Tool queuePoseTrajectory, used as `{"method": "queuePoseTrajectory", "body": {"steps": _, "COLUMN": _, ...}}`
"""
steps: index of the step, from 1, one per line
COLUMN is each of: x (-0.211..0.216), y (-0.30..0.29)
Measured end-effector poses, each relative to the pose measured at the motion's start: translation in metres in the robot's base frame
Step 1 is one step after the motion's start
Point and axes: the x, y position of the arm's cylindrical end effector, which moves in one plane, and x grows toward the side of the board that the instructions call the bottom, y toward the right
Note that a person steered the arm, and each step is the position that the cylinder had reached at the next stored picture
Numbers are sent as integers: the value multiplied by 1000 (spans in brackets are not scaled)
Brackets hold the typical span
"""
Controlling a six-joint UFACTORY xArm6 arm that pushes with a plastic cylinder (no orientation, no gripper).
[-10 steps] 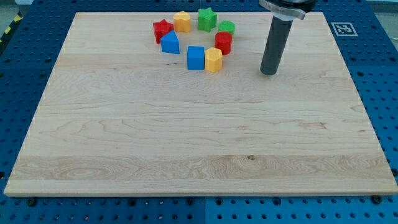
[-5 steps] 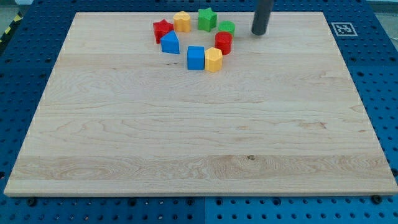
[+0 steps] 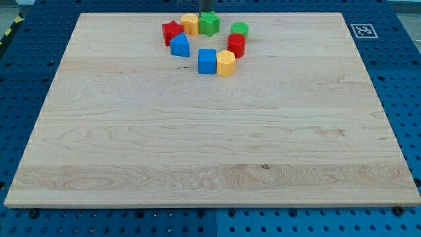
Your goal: Push the green star closer to the green circle
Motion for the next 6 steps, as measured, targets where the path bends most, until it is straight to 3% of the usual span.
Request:
{"method": "queuePoseTrajectory", "body": {"steps": 3, "x": 26, "y": 85}}
{"method": "queuePoseTrajectory", "body": {"steps": 4, "x": 11, "y": 59}}
{"method": "queuePoseTrajectory", "body": {"steps": 6, "x": 21, "y": 4}}
